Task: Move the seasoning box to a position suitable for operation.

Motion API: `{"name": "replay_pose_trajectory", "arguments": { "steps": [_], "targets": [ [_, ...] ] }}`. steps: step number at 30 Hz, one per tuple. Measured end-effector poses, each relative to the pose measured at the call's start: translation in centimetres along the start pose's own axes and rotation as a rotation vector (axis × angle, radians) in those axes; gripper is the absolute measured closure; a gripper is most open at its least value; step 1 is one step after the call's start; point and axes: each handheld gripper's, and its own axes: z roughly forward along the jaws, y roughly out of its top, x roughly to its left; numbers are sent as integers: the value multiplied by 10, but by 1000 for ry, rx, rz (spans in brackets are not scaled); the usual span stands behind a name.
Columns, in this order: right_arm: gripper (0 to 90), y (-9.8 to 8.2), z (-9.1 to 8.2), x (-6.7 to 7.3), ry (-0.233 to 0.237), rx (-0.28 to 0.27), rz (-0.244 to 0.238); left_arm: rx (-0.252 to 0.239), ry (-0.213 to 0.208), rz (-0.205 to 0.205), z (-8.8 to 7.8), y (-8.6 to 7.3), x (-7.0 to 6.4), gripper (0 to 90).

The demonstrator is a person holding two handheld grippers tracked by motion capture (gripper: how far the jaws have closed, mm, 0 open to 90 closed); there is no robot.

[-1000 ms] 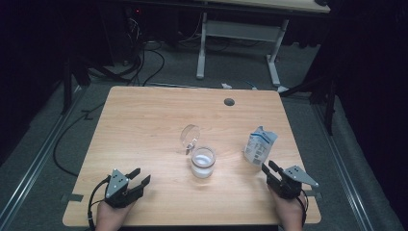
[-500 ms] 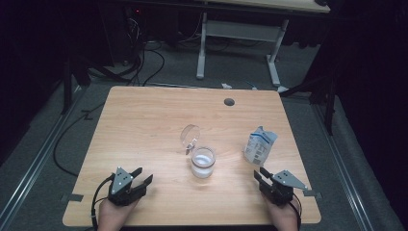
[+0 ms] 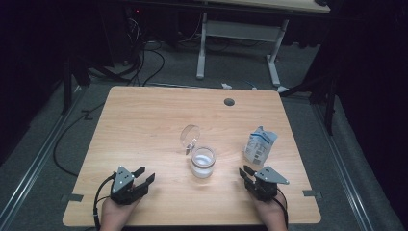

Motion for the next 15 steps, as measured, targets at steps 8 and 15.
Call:
{"name": "replay_pose_trajectory", "arguments": {
  "steps": [8, 15],
  "targets": [
    [720, 3, 7, 11, 34, 12, -31, 4, -8, 0, 3, 4, -7, 511],
    [719, 7, 10, 17, 55, 3, -46, 18, -21, 6, 11, 7, -12, 512]
  ]
}}
